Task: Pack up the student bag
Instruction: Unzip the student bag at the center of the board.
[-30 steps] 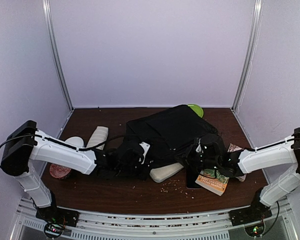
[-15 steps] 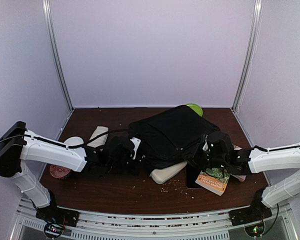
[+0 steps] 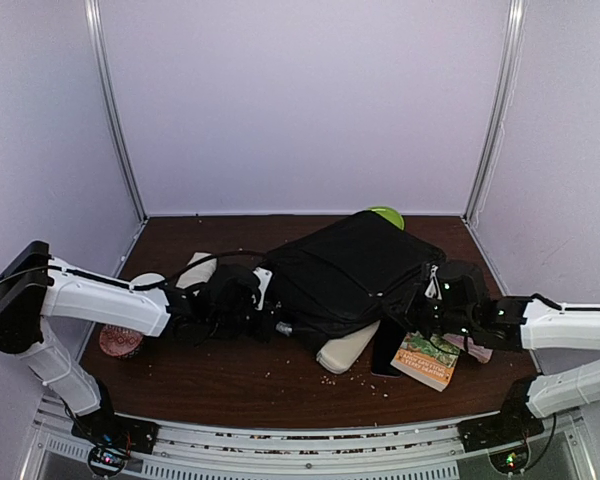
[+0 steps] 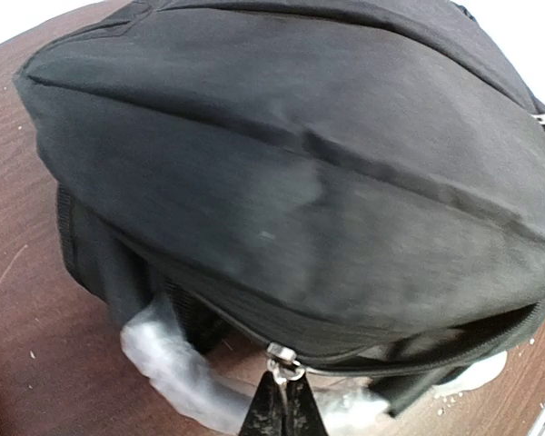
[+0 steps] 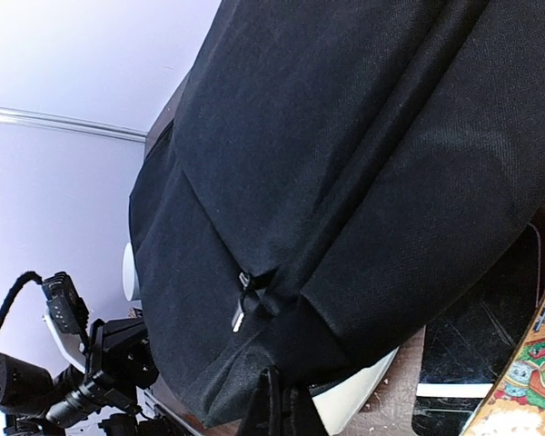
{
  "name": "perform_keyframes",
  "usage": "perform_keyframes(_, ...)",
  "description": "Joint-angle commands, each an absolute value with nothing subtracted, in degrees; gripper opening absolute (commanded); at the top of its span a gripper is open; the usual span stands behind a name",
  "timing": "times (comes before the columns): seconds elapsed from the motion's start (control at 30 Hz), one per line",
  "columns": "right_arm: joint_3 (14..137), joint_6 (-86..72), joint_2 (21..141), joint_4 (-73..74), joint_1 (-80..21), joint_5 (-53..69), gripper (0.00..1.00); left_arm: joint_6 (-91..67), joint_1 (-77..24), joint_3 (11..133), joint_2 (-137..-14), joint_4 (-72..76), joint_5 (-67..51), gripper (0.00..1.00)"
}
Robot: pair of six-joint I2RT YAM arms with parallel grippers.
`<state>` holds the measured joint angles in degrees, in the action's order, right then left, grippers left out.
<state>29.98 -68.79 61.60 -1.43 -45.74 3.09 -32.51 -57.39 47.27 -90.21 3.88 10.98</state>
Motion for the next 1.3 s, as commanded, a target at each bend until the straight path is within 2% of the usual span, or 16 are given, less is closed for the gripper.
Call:
perform_keyframes(0.0, 28.77, -65.95, 58.90, 2.45, -43.61, -4.92, 0.00, -31.10, -54.52, 48.00, -90.02, 2.55, 11.40, 0.00)
perform_keyframes(0.2, 28.79, -62.29, 57.47, 3.19, -43.56, -2.57, 0.00, -29.90, -54.23, 49.68, -91.95, 3.37, 8.02, 0.00)
perform_keyframes(0.23, 29.70, -61.12, 57.31, 4.47, -43.59, -1.62, 0.04, -29.97, -54.34, 49.59, -91.94, 3.93, 7.43, 0.00)
perform_keyframes(0.4, 34.19, -57.10, 54.87, 9.19, -44.46, 0.07, 0.41, -30.29, -54.70, 49.39, -91.85, 4.94, 6.06, 0.00)
perform_keyframes(0.5, 40.00, -51.45, 55.88, 14.45, -46.60, -0.53, 0.51, -29.75, -55.38, 49.60, -92.00, 5.39, 5.51, 0.00)
perform_keyframes(0.7, 53.64, -34.01, 66.48, 19.60, -53.43, 0.51, 0.52, -28.22, -56.37, 51.00, -92.45, 4.75, 4.22, 0.00)
perform_keyframes(0.87, 61.94, -22.23, 78.02, 21.40, -60.45, -4.80, 0.53, -26.93, -57.40, 51.33, -91.67, 3.78, 2.53, 0.00)
perform_keyframes(1.0, 65.44, -20.12, 85.48, 19.68, -62.71, -6.01, 0.53, -26.63, -58.04, 50.91, -90.89, 3.12, 2.34, 0.00)
perform_keyframes(1.27, 66.95, -19.17, 91.98, 18.51, -63.85, -14.85, 0.54, -26.81, -58.10, 49.31, -89.56, 3.04, 2.70, 0.00)
